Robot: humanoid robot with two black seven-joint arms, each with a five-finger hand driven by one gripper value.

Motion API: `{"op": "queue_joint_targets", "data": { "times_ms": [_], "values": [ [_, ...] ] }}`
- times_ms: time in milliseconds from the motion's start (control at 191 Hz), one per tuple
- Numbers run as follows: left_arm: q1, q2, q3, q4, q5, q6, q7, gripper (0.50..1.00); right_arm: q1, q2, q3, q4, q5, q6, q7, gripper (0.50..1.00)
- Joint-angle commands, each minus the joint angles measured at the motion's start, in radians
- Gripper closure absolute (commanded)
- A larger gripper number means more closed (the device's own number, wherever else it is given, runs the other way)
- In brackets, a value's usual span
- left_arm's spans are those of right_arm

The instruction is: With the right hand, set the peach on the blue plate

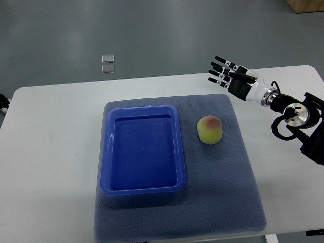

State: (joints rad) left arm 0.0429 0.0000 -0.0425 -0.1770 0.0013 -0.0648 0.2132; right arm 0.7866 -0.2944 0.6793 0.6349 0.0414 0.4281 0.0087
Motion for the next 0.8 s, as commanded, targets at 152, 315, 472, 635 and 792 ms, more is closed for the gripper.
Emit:
{"op": "queue_joint_targets", "data": {
  "times_ms": [152, 315, 472, 635, 792],
  "values": [
    [0.002, 0.0, 0.006, 0.001, 0.003, 0.0, -0.005, 0.5, 0.006, -0.003, -0.001, 0.0, 0.0, 0.003, 0.001, 0.566],
    [0.0, 0.0, 0.003, 0.002, 0.003, 0.0, -0.003, 0.5, 0.009, -0.006, -0.004, 0.0, -0.009, 0.008, -0.003, 0.566],
    [-0.006, 0.0, 0.007, 0.007, 0.003, 0.01, -0.003, 0.5, 0.011, -0.009, -0.001, 0.0, -0.021, 0.018, -0.003, 0.566],
    [-0.009, 0.0, 0.007, 0.007, 0.003, 0.011, -0.003, 0.5, 0.011, -0.014, -0.004, 0.0, -0.023, 0.021, -0.003, 0.566],
    [-0.009, 0.0, 0.007, 0.008, 0.003, 0.011, -0.003, 0.5, 0.013, -0.028, -0.006, 0.002, -0.025, 0.058, -0.007, 0.566]
  ]
}}
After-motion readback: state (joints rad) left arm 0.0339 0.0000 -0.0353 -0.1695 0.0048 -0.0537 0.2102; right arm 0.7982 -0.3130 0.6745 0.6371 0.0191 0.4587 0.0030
